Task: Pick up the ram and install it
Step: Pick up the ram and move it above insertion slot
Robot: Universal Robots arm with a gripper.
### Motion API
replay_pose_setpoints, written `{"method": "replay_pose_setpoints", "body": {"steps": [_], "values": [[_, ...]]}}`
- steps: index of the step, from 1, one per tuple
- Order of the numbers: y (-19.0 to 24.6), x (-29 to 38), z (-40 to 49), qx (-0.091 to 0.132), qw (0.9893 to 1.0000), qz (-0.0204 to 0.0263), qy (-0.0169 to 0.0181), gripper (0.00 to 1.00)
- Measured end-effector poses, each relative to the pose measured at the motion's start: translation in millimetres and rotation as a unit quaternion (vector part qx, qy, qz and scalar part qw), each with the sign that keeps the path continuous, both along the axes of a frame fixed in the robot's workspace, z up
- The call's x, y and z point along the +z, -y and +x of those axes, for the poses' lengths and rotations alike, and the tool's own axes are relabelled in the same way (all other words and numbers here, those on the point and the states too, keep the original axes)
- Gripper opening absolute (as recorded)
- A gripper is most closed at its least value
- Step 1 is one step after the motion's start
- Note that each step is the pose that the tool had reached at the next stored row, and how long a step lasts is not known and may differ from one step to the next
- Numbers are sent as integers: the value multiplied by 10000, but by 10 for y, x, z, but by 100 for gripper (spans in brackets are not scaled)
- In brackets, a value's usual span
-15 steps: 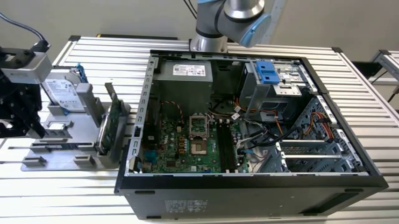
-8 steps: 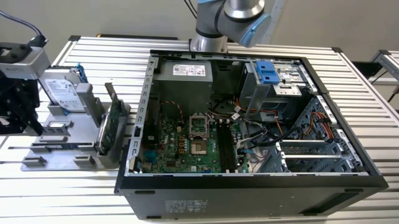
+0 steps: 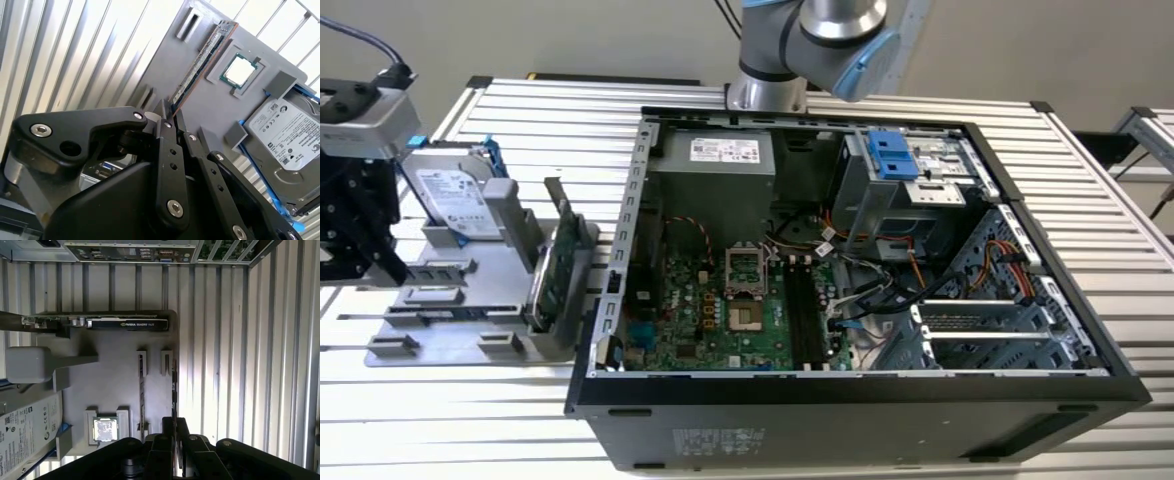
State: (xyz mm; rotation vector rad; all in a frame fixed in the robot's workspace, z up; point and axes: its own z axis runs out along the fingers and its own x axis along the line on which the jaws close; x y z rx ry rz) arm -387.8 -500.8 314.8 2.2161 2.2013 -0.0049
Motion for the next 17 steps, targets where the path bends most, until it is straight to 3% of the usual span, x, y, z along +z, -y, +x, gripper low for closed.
{"method": "replay_pose_setpoints", "body": {"steps": [17], "values": [[0, 147, 0, 0, 10000, 0, 0, 0]]}}
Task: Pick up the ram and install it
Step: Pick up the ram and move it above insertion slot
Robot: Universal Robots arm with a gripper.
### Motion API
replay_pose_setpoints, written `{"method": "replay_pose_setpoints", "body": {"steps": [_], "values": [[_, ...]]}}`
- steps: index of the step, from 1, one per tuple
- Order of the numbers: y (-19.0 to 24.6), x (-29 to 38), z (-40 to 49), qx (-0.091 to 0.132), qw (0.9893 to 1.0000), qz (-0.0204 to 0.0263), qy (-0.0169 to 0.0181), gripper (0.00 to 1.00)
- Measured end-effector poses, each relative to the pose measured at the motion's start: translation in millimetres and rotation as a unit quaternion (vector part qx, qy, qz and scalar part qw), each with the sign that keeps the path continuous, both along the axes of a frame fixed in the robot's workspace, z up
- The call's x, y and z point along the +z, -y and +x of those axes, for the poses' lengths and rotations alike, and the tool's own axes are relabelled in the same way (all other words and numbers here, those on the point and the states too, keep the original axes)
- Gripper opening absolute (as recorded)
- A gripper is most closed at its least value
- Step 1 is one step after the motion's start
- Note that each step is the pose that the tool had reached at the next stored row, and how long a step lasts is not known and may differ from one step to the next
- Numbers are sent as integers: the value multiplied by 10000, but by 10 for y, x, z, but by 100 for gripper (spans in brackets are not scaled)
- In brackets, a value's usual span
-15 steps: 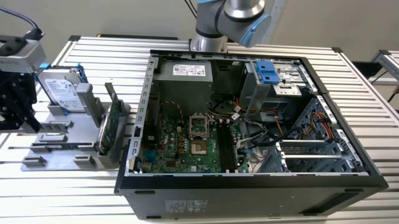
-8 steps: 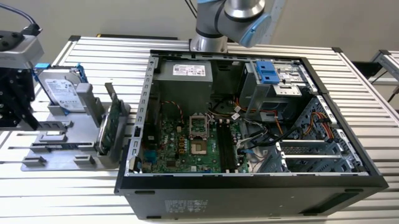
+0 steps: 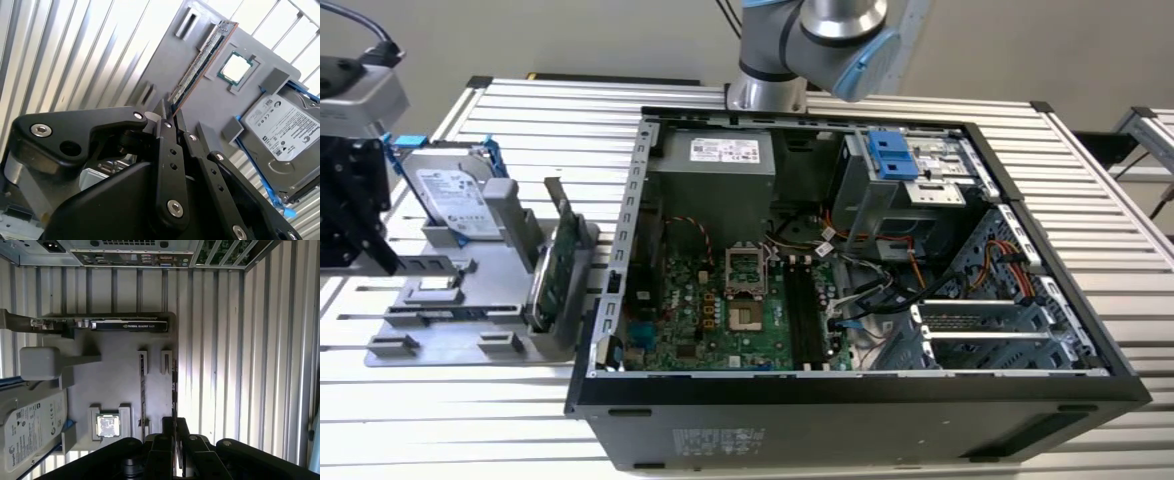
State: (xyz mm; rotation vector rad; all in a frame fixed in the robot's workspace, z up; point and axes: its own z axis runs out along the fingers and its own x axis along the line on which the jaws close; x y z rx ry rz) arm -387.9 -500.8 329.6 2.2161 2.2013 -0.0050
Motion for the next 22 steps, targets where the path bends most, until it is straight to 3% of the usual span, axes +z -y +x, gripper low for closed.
{"method": "replay_pose_setpoints", "body": {"steps": [22], "values": [[0, 207, 0, 0, 10000, 0, 0, 0]]}}
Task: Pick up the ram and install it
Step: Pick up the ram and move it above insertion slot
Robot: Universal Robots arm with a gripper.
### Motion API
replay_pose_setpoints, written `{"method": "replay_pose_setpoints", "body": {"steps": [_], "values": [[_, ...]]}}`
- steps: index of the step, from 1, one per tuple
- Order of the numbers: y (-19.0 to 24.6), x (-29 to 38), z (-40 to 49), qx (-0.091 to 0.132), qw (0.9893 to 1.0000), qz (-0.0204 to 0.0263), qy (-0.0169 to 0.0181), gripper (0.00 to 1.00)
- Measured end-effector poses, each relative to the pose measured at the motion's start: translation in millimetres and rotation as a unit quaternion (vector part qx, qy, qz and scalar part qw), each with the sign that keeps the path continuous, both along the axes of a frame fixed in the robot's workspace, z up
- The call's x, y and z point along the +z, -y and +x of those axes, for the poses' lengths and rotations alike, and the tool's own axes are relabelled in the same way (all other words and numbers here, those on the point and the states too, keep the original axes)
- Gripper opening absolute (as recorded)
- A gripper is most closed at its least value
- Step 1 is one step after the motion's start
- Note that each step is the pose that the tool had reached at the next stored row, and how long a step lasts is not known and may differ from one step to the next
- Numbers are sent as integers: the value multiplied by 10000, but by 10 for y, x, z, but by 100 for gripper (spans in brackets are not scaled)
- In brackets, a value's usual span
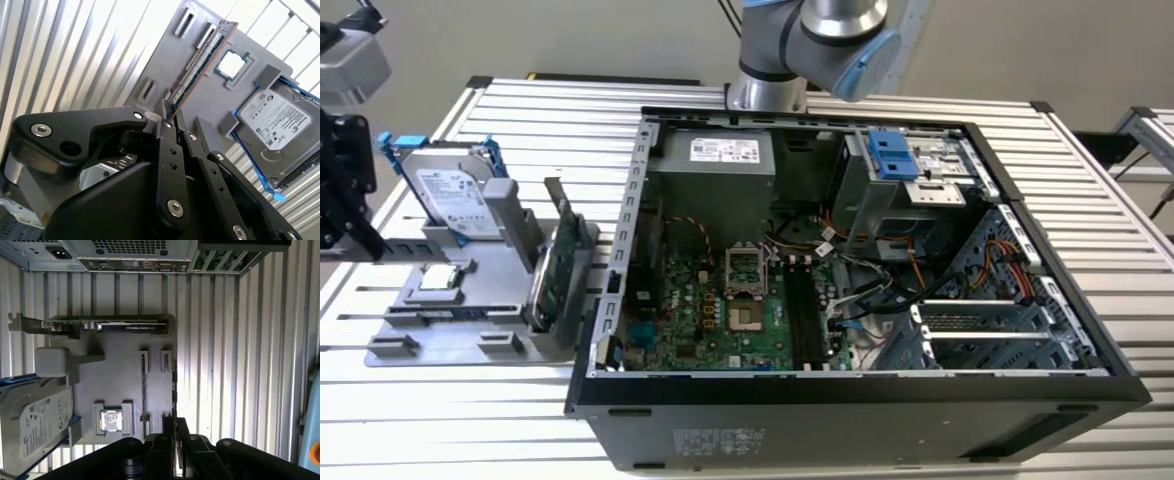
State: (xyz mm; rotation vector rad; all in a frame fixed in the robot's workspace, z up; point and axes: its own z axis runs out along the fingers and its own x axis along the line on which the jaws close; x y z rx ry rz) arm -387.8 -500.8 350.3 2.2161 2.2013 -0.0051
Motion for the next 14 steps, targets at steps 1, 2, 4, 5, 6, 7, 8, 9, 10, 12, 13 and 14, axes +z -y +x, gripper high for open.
{"method": "replay_pose_setpoints", "body": {"steps": [1, 2, 4, 5, 6, 7, 8, 9, 10, 12, 13, 14], "values": [[0, 8, 0, 0, 10000, 1, 1, 0], [0, 17, 0, 0, 10000, 0, 0, 0], [0, 32, 0, 0, 10000, 0, 0, 0], [0, 40, 0, 0, 10000, 0, 0, 0], [0, 47, 0, 0, 10000, 0, 0, 0], [0, 55, 0, 0, 10000, 0, 1, 0], [0, 65, 0, 0, 10000, 0, 0, 0], [0, 74, 0, 0, 10000, 0, 0, 0], [0, 83, 0, 0, 10000, 0, 0, 0], [0, 100, 0, 0, 10000, 0, 0, 0], [0, 111, 0, 0, 10000, 0, 0, 0], [0, 120, 0, 0, 10000, 0, 1, 0]]}}
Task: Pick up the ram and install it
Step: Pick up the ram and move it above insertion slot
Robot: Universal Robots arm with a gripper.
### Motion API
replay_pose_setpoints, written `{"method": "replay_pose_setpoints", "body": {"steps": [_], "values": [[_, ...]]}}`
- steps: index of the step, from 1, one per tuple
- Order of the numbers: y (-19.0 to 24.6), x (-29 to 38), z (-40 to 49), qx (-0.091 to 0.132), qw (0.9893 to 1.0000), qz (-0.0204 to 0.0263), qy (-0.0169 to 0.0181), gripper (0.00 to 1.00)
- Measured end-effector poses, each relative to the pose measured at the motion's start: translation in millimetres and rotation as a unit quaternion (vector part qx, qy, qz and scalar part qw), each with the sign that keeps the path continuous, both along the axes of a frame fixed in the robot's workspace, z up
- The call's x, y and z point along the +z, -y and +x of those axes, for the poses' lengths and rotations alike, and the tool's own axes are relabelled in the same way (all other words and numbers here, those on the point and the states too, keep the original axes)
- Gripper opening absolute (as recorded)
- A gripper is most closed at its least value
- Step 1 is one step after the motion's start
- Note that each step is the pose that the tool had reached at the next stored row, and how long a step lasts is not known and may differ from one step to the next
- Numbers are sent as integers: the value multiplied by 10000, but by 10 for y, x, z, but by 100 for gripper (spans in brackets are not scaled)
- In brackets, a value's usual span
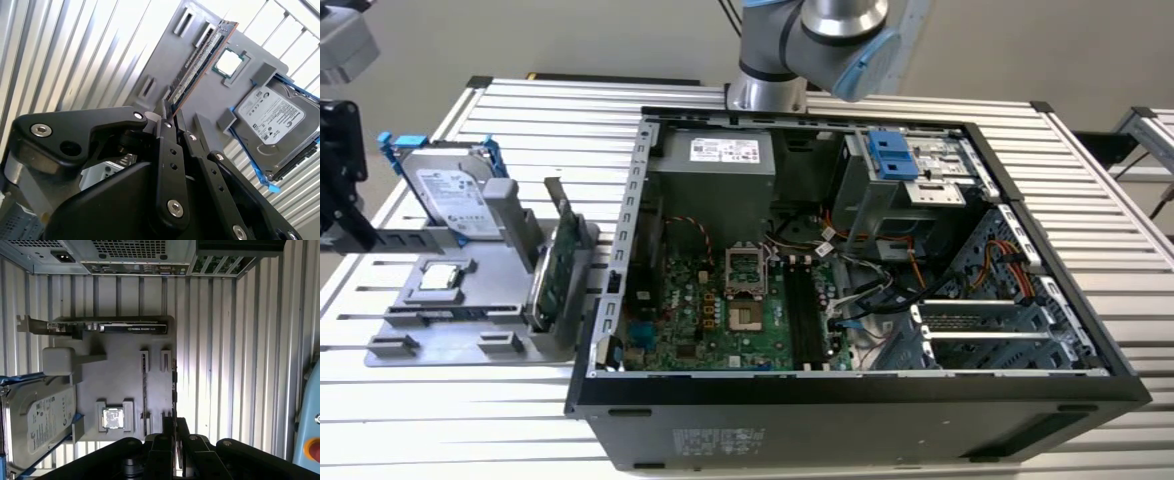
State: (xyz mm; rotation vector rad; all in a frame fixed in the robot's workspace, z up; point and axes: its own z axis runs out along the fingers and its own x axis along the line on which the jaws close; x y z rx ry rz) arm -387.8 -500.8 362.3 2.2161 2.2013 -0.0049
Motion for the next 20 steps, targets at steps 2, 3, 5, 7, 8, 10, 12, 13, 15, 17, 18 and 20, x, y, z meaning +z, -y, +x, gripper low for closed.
{"method": "replay_pose_setpoints", "body": {"steps": [2, 3, 5, 7, 8, 10, 12, 13, 15, 17, 18, 20], "values": [[0, 23, 0, 0, 10000, 0, 0, 0], [0, 32, 0, 0, 10000, 0, 0, 0], [0, 55, 0, 0, 10000, 0, 0, 0], [0, 76, 0, 0, 10000, 0, 0, 0], [0, 86, 0, 0, 10000, 0, 0, 0], [0, 108, 0, 0, 10000, 0, -1, 0], [0, 129, 0, 0, 10000, 0, 0, 0], [0, 138, 0, 0, 10000, 0, 0, 0], [0, 153, 0, 0, 10000, 0, 0, 0], [0, 162, 0, 0, 10000, -1, 0, 0], [0, 167, 0, 0, 10000, -1, 0, 0], [0, 175, 0, 0, 10000, -1, 0, 0]]}}
